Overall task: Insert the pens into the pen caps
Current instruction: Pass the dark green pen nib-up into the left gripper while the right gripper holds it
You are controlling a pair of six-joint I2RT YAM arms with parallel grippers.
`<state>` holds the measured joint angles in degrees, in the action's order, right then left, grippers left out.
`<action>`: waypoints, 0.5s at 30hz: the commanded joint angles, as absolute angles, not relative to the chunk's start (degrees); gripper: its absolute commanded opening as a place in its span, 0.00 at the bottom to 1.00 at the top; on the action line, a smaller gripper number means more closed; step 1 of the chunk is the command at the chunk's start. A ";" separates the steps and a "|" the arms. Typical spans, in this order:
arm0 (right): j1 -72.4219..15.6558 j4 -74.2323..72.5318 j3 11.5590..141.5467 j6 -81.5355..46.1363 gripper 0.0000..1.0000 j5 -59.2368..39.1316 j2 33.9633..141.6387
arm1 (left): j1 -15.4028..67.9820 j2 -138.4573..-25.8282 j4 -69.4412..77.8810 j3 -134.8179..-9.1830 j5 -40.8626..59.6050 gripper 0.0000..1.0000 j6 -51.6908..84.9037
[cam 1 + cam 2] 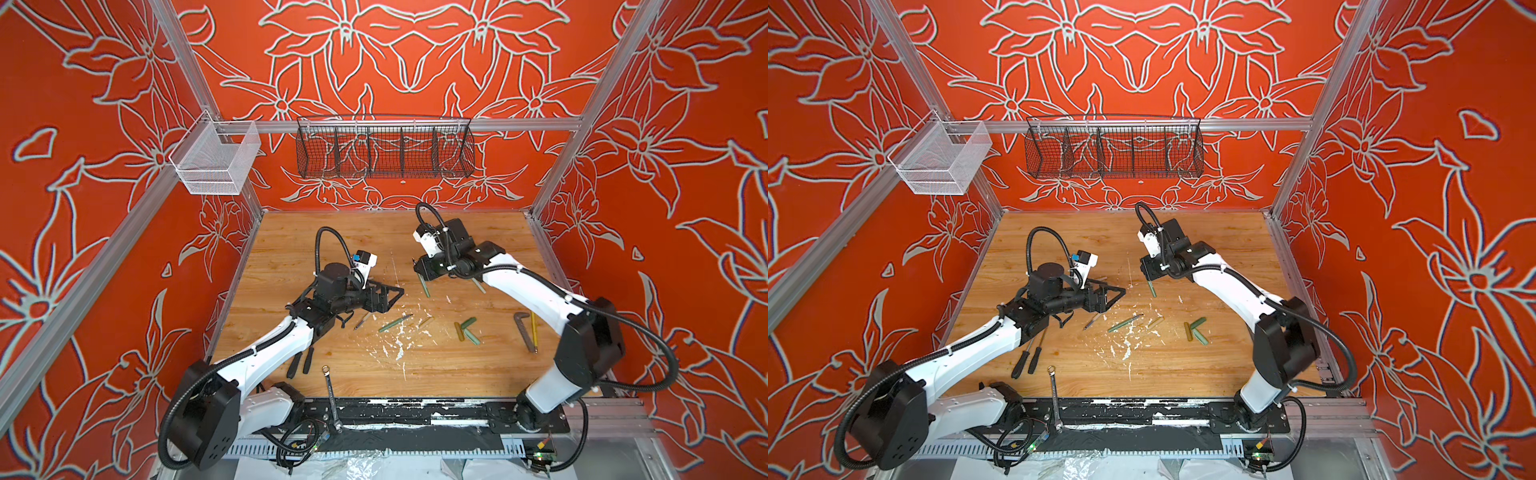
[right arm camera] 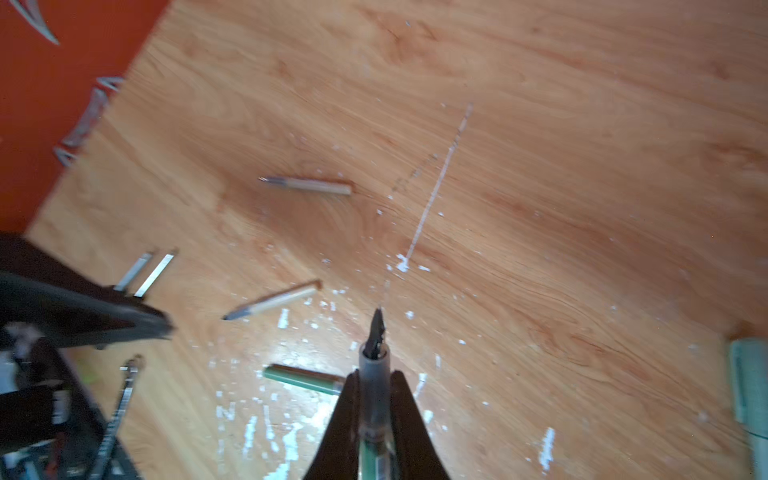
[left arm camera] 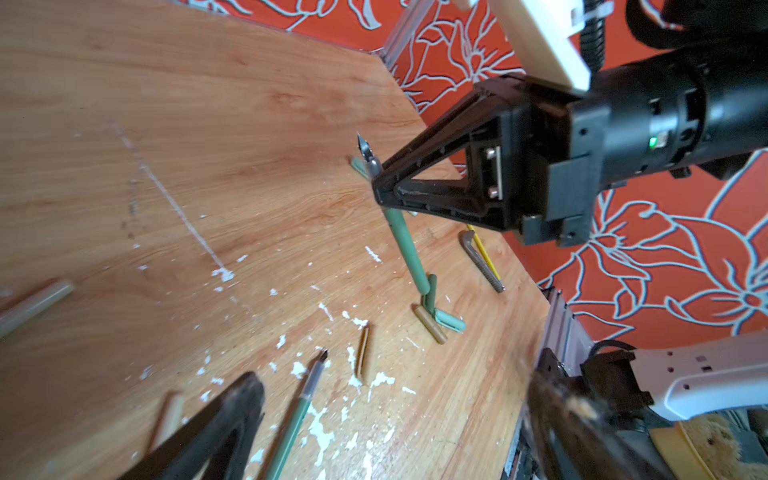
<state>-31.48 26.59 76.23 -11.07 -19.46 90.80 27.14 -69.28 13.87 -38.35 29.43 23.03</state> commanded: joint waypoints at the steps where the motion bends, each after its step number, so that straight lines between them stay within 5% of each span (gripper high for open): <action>1: -31.59 16.87 72.60 -18.22 0.15 -29.63 86.03 | 27.80 -71.34 27.10 -38.04 34.34 1.00 26.15; 8: -31.61 3.02 65.68 -26.07 0.15 -37.02 79.53 | 28.65 -77.41 49.88 -34.52 38.29 0.83 34.57; 15: -31.88 -2.41 62.04 -27.17 0.15 -37.99 76.71 | 28.83 -83.27 61.47 -35.46 40.15 0.49 40.25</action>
